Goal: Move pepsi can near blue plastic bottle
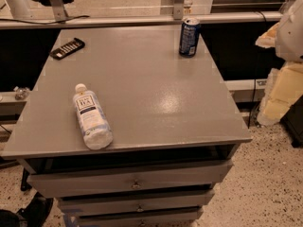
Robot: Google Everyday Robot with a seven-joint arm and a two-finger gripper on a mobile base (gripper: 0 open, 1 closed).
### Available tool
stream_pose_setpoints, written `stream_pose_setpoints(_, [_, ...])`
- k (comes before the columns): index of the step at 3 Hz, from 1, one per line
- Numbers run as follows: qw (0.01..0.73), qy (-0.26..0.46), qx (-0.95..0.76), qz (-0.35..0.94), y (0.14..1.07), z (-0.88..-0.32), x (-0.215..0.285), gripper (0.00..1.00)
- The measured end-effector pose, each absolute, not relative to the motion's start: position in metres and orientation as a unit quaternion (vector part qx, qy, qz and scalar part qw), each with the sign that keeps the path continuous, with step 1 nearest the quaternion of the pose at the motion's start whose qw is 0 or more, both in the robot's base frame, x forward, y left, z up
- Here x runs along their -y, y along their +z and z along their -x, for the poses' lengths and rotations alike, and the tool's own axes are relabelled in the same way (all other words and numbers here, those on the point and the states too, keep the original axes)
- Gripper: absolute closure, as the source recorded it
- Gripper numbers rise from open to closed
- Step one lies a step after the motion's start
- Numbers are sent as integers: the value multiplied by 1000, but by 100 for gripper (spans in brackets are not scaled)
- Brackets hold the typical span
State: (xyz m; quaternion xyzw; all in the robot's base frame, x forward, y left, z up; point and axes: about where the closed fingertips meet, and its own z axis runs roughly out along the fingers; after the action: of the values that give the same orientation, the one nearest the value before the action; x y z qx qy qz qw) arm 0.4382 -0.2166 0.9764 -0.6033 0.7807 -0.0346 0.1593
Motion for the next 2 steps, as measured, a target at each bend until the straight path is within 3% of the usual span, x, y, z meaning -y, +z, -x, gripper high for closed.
stream_pose_setpoints(2, [169,-26,-778,605,971,-446,213,0])
